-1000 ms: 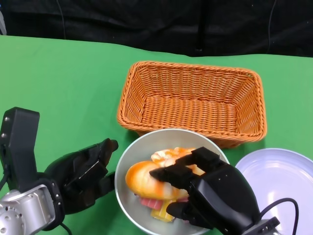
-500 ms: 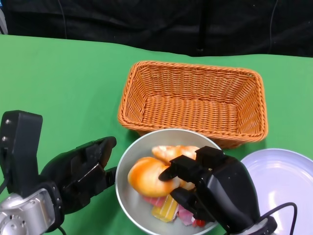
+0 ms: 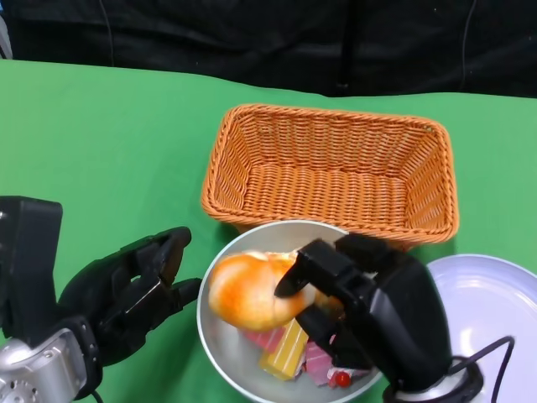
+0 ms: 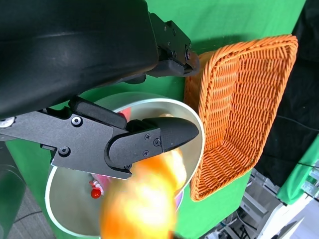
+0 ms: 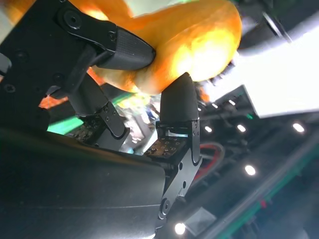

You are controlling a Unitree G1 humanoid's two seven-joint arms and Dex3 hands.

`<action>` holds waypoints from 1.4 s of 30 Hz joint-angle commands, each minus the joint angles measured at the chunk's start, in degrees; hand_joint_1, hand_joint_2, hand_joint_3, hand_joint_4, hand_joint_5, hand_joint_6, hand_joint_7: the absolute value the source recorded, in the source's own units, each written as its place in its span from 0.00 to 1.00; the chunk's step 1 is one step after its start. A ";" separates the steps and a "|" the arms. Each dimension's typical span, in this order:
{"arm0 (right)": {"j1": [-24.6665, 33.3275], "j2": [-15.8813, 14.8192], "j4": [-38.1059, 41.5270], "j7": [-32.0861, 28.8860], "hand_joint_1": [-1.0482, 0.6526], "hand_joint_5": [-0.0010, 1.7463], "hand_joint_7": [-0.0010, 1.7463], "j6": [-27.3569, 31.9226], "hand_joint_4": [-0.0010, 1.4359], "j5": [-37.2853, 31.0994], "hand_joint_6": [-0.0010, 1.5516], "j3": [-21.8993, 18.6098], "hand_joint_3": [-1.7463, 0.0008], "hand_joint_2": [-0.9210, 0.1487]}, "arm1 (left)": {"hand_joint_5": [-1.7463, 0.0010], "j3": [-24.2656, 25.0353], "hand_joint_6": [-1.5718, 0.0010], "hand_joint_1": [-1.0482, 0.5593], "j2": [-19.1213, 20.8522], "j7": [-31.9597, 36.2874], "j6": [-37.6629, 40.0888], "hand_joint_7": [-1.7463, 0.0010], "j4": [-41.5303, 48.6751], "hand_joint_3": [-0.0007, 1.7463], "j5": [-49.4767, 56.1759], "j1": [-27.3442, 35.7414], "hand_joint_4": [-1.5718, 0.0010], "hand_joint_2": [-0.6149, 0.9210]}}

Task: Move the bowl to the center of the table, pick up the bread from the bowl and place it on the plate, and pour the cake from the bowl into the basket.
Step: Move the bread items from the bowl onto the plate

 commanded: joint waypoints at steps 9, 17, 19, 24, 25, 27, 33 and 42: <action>6.00 -0.72 -14.37 7.10 0.49 0.99 0.90 -3.82 0.71 10.15 0.56 -6.46 0.02 0.77 | 0.59 0.95 0.82 0.29 1.42 0.07 -1.48 0.99 1.57 0.37 -0.22 -0.53 1.00 1.00; 11.59 -1.05 -23.13 13.00 0.50 1.00 0.87 -5.08 0.68 15.22 0.58 -14.81 0.00 0.79 | 0.62 1.11 0.82 0.30 1.02 1.06 -1.24 1.00 2.57 0.36 -0.20 -1.27 1.00 1.00; 12.06 -0.71 -23.20 13.52 0.52 1.00 0.88 -5.76 0.68 15.71 0.58 -15.93 0.00 0.78 | 0.62 1.17 0.81 0.30 1.05 1.00 -1.35 0.99 2.90 0.35 -0.20 -1.35 1.00 1.00; 13.50 0.05 -23.52 13.66 0.55 1.00 0.90 -7.28 0.70 16.98 0.59 -19.53 0.00 0.78 | 0.56 1.49 0.79 0.30 0.81 0.99 -0.97 0.99 2.99 0.35 -0.67 -1.38 1.00 1.00; 13.91 -0.02 -23.94 13.54 0.55 1.00 0.90 -7.03 0.70 16.63 0.59 -21.11 0.00 0.77 | 0.56 1.28 0.80 0.30 0.90 0.97 -0.78 0.99 2.75 0.35 -0.65 -1.32 1.00 1.00; 14.47 -0.34 -24.31 13.36 0.54 1.00 0.91 -7.13 0.71 16.52 0.59 -23.92 0.00 0.75 | 0.56 0.83 0.81 0.30 1.21 0.76 -0.77 0.99 2.34 0.35 -0.52 -1.14 1.00 1.00; 16.01 -1.79 -23.69 14.93 0.60 1.00 0.90 -8.49 0.72 19.04 0.59 -31.00 0.00 0.76 | 0.55 1.00 0.80 0.30 1.63 0.22 -0.83 0.99 1.74 0.36 -1.06 -0.86 1.00 1.00; 18.40 -3.72 -17.76 14.57 0.59 1.00 0.88 -7.47 0.73 16.18 0.60 -38.96 0.00 0.86 | 0.57 1.56 0.83 0.30 1.74 0.31 -0.04 1.00 0.18 0.37 -2.48 -0.33 1.00 1.00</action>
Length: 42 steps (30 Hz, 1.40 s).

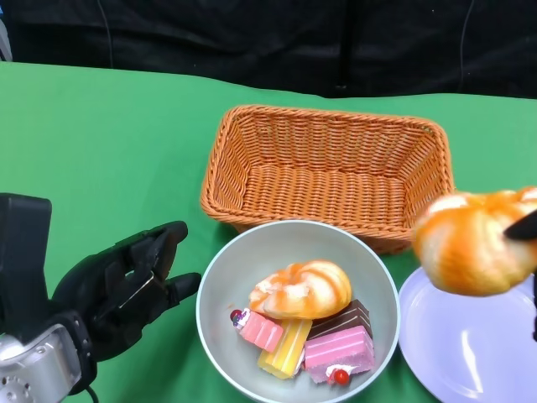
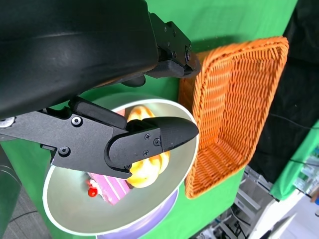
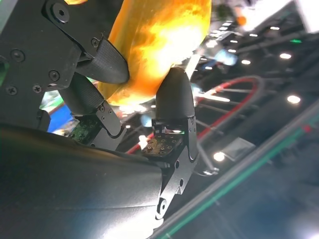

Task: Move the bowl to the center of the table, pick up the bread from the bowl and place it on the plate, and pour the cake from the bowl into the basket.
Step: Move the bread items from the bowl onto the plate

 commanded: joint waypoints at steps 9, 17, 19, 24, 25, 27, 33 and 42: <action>0.32 -4.07 7.46 -0.10 0.59 1.00 0.88 2.06 0.73 -5.59 0.61 -2.34 0.00 0.85 | 0.60 1.19 0.82 0.30 0.99 0.86 0.86 0.99 -0.84 0.36 -0.86 0.28 1.00 1.00; -4.73 -7.55 17.49 -4.71 0.56 1.00 0.93 4.55 0.72 -11.61 0.57 -0.05 0.00 0.87 | 0.64 1.19 0.82 0.31 1.09 0.72 1.17 1.00 -1.26 0.36 -0.89 0.32 1.00 1.00; -5.95 -8.31 19.67 -5.70 0.56 1.00 0.94 5.41 0.72 -12.76 0.57 0.99 0.02 0.87 | 0.64 0.98 0.82 0.31 1.17 0.87 1.09 1.00 -1.32 0.36 -0.61 0.36 1.00 1.00; -8.36 -9.79 25.30 -8.38 0.58 1.00 0.95 6.24 0.73 -13.47 0.57 3.87 0.05 0.88 | 0.64 0.65 0.83 0.30 1.45 0.36 0.74 1.00 -1.36 0.37 -0.65 0.58 1.00 1.00; -8.40 -10.03 25.77 -8.21 0.58 1.00 0.95 6.38 0.73 -13.19 0.58 4.40 0.04 0.88 | 0.64 0.55 0.83 0.30 1.52 0.41 0.74 1.00 -1.40 0.37 -0.57 0.58 1.00 1.00; -8.42 -10.45 26.22 -8.17 0.59 1.00 0.97 6.63 0.72 -12.78 0.56 5.13 0.06 0.85 | 0.63 0.44 0.83 0.30 1.62 0.48 0.72 1.00 -1.43 0.37 -0.54 0.59 0.99 1.00; -2.65 -10.91 10.04 24.07 0.51 0.50 0.21 24.09 0.35 -8.65 0.41 6.75 0.48 0.46 | 0.60 0.41 0.82 0.30 1.62 0.61 0.81 0.99 -1.62 0.37 -0.74 0.57 0.99 1.00; 0.72 -12.17 -1.74 38.91 0.50 0.45 0.11 32.78 0.34 -9.70 0.43 7.22 0.51 0.43 | 0.58 0.40 0.82 0.30 1.79 0.42 0.77 0.99 -1.59 0.37 -0.81 0.58 1.00 1.00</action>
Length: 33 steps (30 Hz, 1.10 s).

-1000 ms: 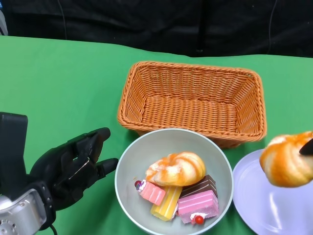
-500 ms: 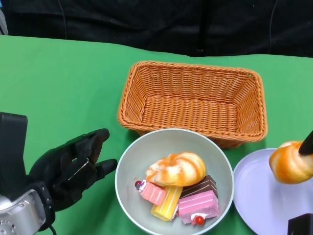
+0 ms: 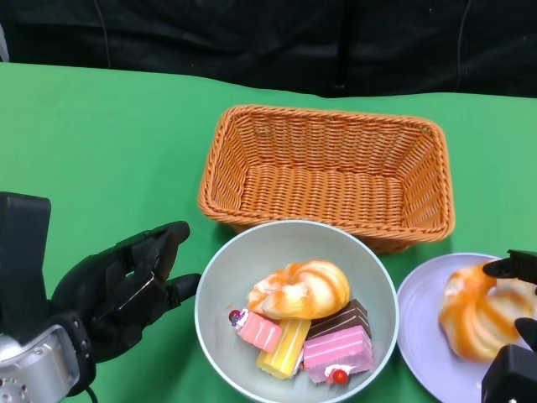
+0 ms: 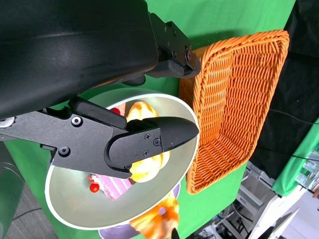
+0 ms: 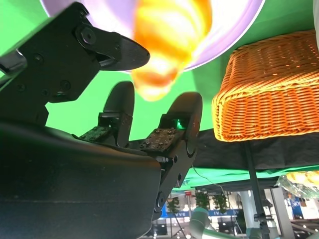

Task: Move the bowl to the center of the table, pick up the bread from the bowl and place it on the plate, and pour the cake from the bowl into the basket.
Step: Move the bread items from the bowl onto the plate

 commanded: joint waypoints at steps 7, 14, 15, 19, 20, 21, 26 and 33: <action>8.32 -4.21 -27.86 32.59 0.18 0.23 0.00 14.48 0.05 -5.89 0.15 -0.03 0.96 0.00 | 0.61 0.84 0.82 0.31 1.42 -0.51 -0.16 1.00 -0.57 0.36 -0.46 0.29 1.00 1.00; 7.97 -2.70 -34.90 35.81 0.15 0.22 0.00 15.29 0.04 -8.32 0.13 0.47 0.96 0.00 | 0.62 0.99 0.82 0.31 1.35 0.06 0.27 0.99 -0.51 0.37 -0.55 0.01 1.00 1.00; 7.95 -2.49 -35.24 35.80 0.15 0.23 0.00 15.20 0.03 -8.40 0.13 0.51 0.95 0.00 | 0.62 1.24 0.81 0.31 1.06 0.49 0.58 0.99 -0.55 0.36 -0.66 -0.06 1.00 1.00; 8.11 -0.85 -36.23 33.77 0.15 0.24 0.00 14.07 0.04 -7.97 0.13 0.41 0.95 0.00 | 0.63 0.64 0.81 0.31 1.50 -0.10 -0.21 0.99 -0.61 0.36 -0.15 0.06 1.00 1.00; 8.20 -0.04 -36.58 31.96 0.15 0.24 0.00 13.06 0.04 -7.94 0.13 0.59 0.95 0.00 | 0.63 0.87 0.81 0.31 1.33 0.05 0.06 0.99 -0.55 0.36 -0.35 -0.10 1.00 1.00; 8.34 0.81 -36.86 29.90 0.15 0.26 0.01 11.96 0.03 -8.12 0.14 0.90 0.94 0.00 | 0.64 1.03 0.81 0.31 1.25 0.07 0.27 1.00 -0.47 0.36 -0.55 -0.22 1.00 1.00; 9.09 3.97 -36.63 20.83 0.18 0.34 0.01 6.49 0.00 -10.51 0.14 2.38 0.93 0.00 | 0.67 1.06 0.82 0.31 1.24 0.05 0.39 1.00 -0.67 0.37 -0.68 -0.15 1.00 1.00; 7.70 6.62 -36.19 17.08 0.21 0.36 0.01 2.34 0.00 -7.07 0.15 4.65 0.95 0.00 | 0.63 0.85 0.81 0.31 1.03 0.23 0.20 0.99 -0.78 0.36 -0.48 -0.01 1.00 1.00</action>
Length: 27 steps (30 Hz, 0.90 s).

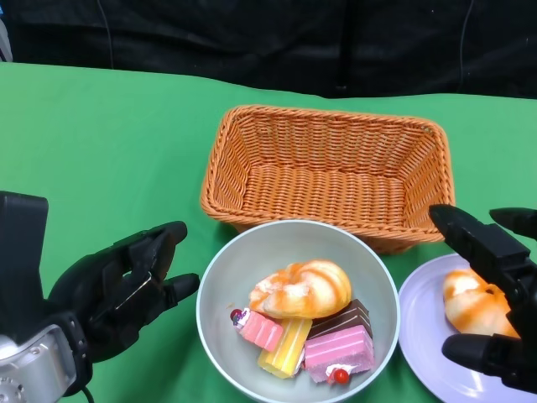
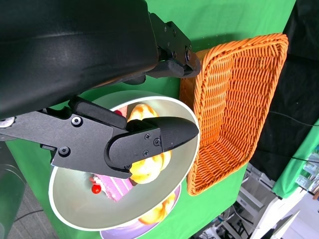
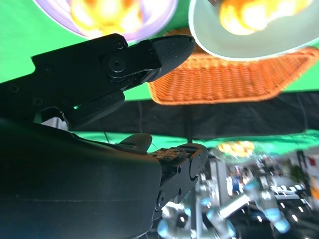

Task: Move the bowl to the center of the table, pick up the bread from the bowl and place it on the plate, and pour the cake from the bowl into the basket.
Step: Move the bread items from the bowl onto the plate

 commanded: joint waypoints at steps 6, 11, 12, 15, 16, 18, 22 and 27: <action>-2.93 1.54 1.39 -0.71 0.21 0.42 0.03 -3.26 0.00 2.73 0.18 3.22 0.96 0.00 | 0.61 0.54 0.81 0.31 0.46 -0.13 -0.31 1.00 -0.46 0.36 -0.41 0.28 1.00 1.00; -7.02 3.28 5.73 -1.33 0.23 0.48 0.05 -4.85 0.00 3.53 0.20 8.03 0.98 0.00 | 0.60 0.03 0.82 0.30 0.85 -0.48 0.23 1.00 -0.81 0.36 -0.51 0.26 1.00 1.00; -8.07 3.56 7.43 -1.89 0.23 0.49 0.05 -5.36 0.00 4.15 0.21 9.06 0.98 0.00 | 0.60 -0.18 0.83 0.30 1.02 -0.78 0.14 1.00 -0.79 0.37 -0.53 0.33 1.00 1.00; -9.86 3.62 11.13 -3.23 0.26 0.51 0.06 -6.58 0.01 5.21 0.22 10.23 0.99 0.01 | 0.61 -0.40 0.82 0.30 0.85 -0.88 0.02 0.99 -0.82 0.37 -0.55 0.56 1.00 1.00; -10.33 3.51 12.08 -3.59 0.26 0.51 0.06 -6.87 0.01 5.26 0.22 10.55 0.99 0.01 | 0.61 -0.39 0.81 0.30 0.67 -0.72 0.07 0.99 -0.87 0.37 -0.58 0.62 1.00 1.00; -11.77 3.41 15.00 -5.02 0.27 0.52 0.07 -7.80 0.02 5.03 0.23 11.46 1.00 0.01 | 0.61 -0.45 0.81 0.30 0.50 -0.52 0.09 0.99 -0.99 0.36 -0.53 0.74 1.00 1.00; -12.95 3.12 17.37 -6.61 0.27 0.51 0.07 -8.39 0.03 4.87 0.23 12.29 1.00 0.01 | 0.61 -0.46 0.80 0.29 0.51 -0.43 0.15 0.99 -1.05 0.35 -0.55 0.76 1.00 1.00; -14.98 3.63 21.11 -8.07 0.27 0.50 0.07 -8.55 0.03 4.25 0.23 13.81 1.00 0.01 | 0.61 -0.58 0.80 0.29 0.50 -0.16 0.24 0.99 -1.07 0.35 -0.34 0.69 1.00 1.00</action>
